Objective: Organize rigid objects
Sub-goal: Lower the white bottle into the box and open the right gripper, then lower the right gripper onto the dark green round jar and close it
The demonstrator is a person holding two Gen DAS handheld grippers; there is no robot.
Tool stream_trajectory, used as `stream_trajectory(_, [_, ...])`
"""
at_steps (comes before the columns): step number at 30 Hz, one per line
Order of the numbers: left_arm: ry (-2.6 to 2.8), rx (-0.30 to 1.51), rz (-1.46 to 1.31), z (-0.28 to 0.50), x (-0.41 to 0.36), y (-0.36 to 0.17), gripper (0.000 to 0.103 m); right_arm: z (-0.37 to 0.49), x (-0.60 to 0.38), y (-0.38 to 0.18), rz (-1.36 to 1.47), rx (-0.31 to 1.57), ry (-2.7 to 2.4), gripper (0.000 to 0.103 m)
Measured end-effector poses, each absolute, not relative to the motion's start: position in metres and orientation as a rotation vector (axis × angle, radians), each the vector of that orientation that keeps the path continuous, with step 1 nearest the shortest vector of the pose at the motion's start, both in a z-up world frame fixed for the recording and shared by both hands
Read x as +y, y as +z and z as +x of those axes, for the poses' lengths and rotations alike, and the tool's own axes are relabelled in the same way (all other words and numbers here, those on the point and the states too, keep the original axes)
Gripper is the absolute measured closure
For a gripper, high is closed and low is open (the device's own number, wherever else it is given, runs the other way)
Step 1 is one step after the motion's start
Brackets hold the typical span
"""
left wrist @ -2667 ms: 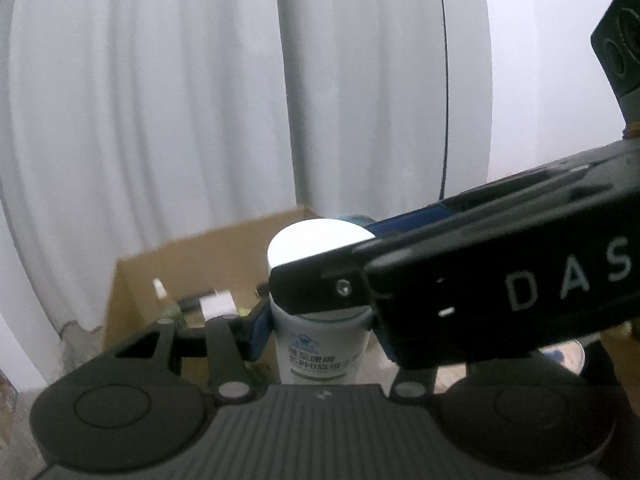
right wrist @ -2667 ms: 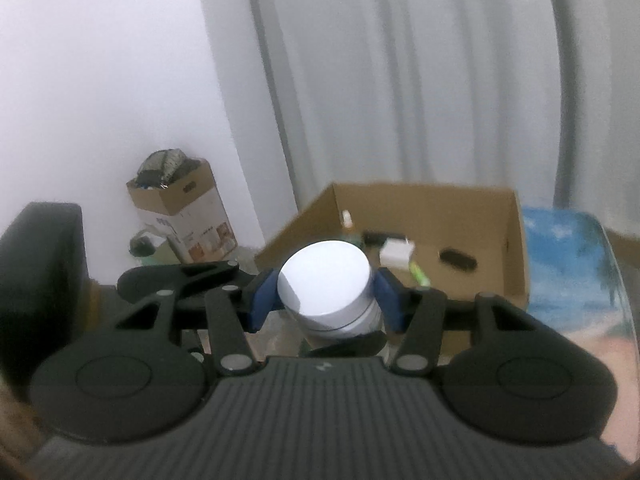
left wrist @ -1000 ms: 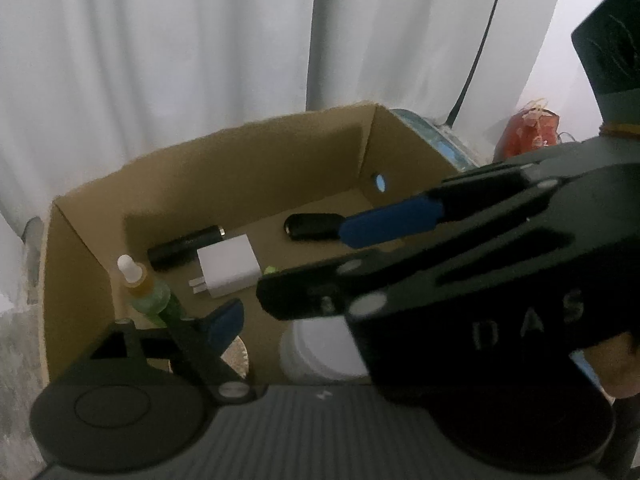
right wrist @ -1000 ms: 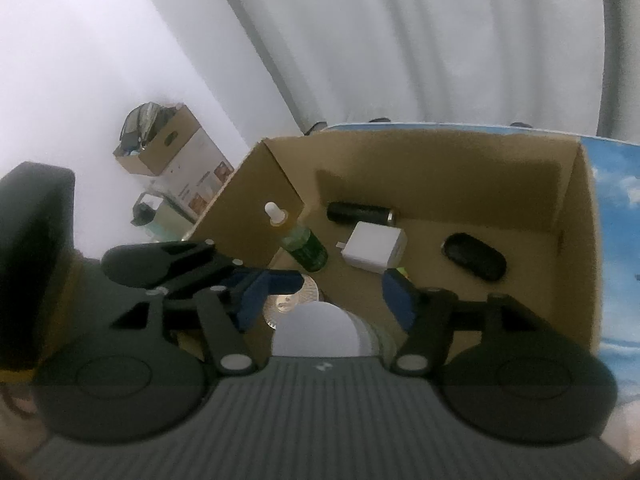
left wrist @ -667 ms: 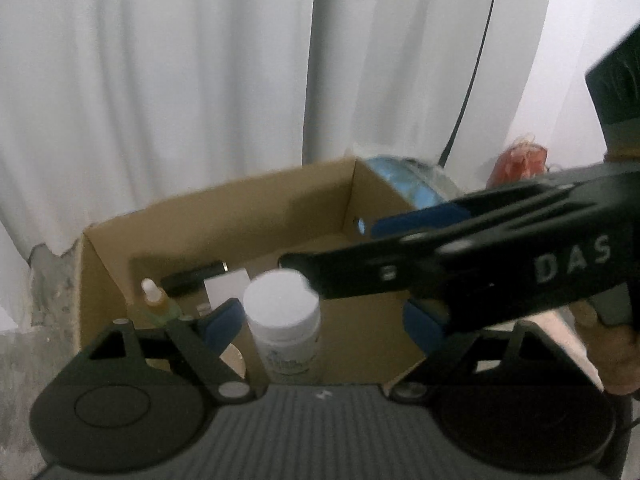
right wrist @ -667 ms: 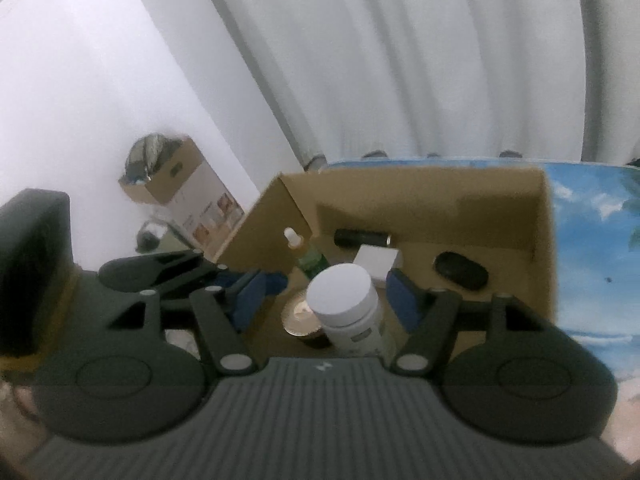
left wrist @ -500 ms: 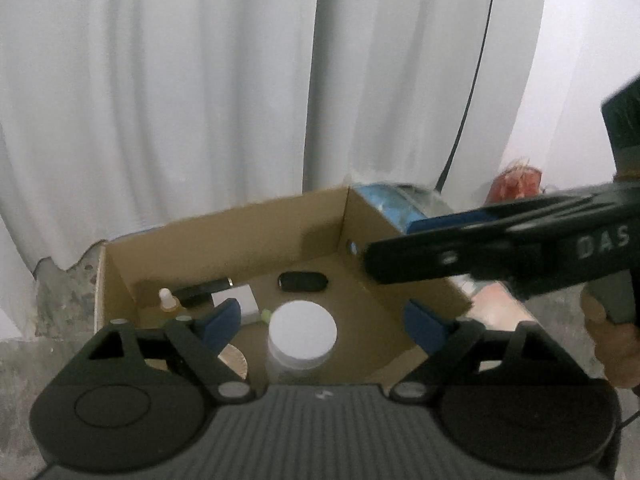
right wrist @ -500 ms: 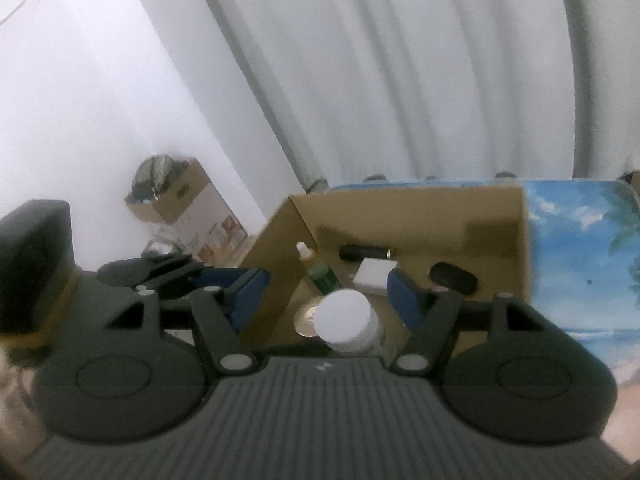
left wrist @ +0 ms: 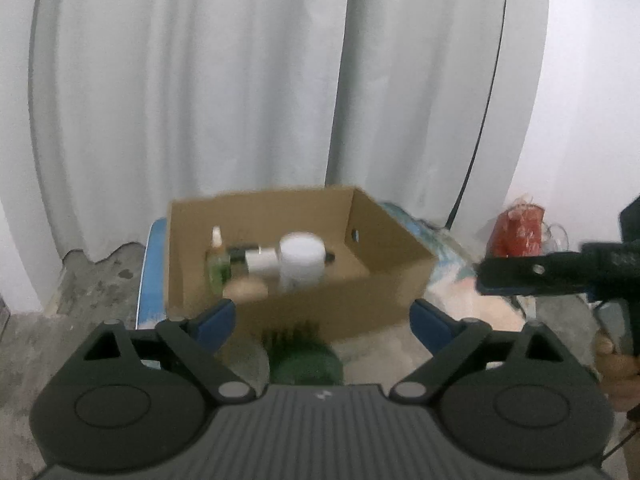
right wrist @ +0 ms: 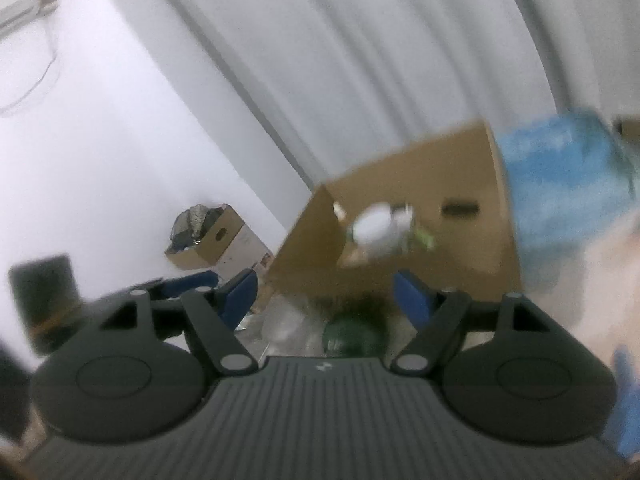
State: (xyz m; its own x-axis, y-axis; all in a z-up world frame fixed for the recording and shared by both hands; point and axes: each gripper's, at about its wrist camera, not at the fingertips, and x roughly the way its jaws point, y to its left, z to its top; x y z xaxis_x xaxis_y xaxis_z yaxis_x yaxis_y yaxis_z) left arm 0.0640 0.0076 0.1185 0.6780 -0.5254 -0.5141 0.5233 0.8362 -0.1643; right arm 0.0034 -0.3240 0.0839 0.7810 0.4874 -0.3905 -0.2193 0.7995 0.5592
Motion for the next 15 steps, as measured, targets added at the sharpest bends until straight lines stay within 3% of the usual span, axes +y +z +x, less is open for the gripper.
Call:
stream_trajectory(7, [-0.587,0.673,0.035,0.042,-0.009,0.058,0.008,0.003,-0.303,0.027,0.607,0.698,0.418,0.03])
stream_trajectory(15, [-0.565,0.671,0.139,0.051,-0.03,0.019,0.008,0.035,-0.286,0.001,0.652,0.75,0.429,0.049])
